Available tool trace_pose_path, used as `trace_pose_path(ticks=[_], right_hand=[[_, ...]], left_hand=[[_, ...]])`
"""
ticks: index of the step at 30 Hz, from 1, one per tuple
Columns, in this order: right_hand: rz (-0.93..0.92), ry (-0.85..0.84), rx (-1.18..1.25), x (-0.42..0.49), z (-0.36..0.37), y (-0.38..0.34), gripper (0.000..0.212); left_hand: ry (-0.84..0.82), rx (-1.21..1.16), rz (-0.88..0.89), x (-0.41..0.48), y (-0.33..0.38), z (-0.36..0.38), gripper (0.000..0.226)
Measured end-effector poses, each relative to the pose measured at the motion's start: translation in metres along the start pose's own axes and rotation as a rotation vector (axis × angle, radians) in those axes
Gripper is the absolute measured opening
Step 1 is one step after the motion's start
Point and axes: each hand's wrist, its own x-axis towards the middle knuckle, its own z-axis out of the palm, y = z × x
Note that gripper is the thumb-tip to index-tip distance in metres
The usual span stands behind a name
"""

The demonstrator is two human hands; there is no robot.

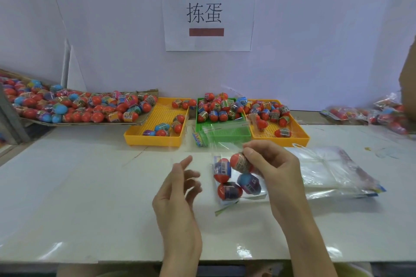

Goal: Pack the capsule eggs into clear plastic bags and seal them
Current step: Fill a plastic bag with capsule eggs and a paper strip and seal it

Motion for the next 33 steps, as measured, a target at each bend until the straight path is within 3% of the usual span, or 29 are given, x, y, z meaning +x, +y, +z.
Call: trace_pose_path(ticks=[2,5,8,9,12,14,16,19,26,31,33], right_hand=[[-0.001,-0.02,0.008,0.0,0.0,0.0,0.026],[-0.014,-0.043,0.004,0.001,0.001,0.001,0.026],[-0.024,-0.098,-0.044,0.002,0.0,0.002,0.023],[-0.025,-0.123,-0.064,0.002,0.0,0.001,0.023],[-0.014,-0.206,-0.131,0.001,-0.002,0.001,0.019],[-0.003,-0.249,-0.172,0.0,-0.001,0.001,0.007],[-0.009,-0.265,-0.193,-0.001,-0.001,0.001,0.003],[-0.011,-0.253,-0.177,-0.001,-0.002,0.001,0.004],[-0.011,-0.267,-0.18,-0.001,-0.006,0.001,0.003],[-0.006,-0.271,-0.189,0.0,-0.003,0.001,0.003],[-0.005,-0.272,-0.198,0.0,-0.003,0.001,0.004]], left_hand=[[0.081,-0.03,0.045,0.001,0.002,-0.002,0.036],[0.061,-0.013,0.003,0.003,0.001,-0.003,0.097],[0.015,0.001,-0.02,0.002,0.002,0.001,0.132],[0.008,0.003,-0.004,0.003,0.003,0.001,0.13],[-0.04,0.092,0.04,0.001,0.004,0.006,0.079],[-0.04,0.149,0.057,0.0,0.001,0.006,0.059],[0.016,0.055,0.023,0.003,-0.001,0.003,0.058],[0.116,-0.139,-0.049,0.01,0.002,-0.003,0.074],[0.09,-0.07,0.037,0.002,0.006,0.0,0.072],[-0.099,0.015,-0.022,0.002,0.002,0.003,0.029],[-0.118,0.072,0.04,0.001,-0.002,0.002,0.037]])
